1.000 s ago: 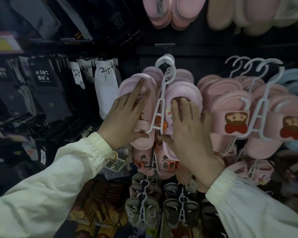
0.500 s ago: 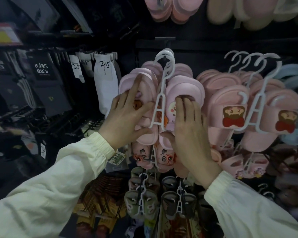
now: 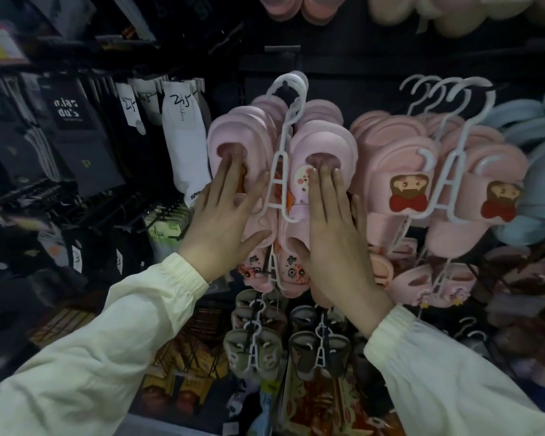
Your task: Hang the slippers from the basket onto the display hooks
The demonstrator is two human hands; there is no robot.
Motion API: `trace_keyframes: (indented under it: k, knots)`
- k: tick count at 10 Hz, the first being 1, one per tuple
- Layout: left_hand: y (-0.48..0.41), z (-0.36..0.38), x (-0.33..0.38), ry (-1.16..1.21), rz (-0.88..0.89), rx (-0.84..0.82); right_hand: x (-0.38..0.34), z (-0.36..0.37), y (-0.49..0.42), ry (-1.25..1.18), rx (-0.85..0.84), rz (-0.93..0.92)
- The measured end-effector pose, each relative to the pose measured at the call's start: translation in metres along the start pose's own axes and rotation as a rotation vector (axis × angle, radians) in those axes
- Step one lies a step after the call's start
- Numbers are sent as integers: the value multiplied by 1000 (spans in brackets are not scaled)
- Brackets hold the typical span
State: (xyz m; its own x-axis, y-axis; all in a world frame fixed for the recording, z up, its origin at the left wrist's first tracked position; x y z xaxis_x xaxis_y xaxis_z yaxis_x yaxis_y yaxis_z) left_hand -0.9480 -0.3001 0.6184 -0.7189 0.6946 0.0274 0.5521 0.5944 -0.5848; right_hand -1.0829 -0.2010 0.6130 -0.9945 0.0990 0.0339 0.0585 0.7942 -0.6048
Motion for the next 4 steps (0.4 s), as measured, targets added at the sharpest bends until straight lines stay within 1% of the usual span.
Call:
trace_keyframes:
  k: [2,4]
  knots:
    - [22,-4,16,27,-47,-24,5,-11,29,-13,8,-18]
    - [49,-20,45,53,-32,-6,10,-33,61,-78,1,-25]
Point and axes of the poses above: each hand's wrist, its own y-axis away from the middle knuckle, its own z-axis out of the palm, x = y × z, the point moved 6 cm from there along -y, towards the middle knuckle, and after that the axes turned 9 degrees about -z, right-handed, at the moved point
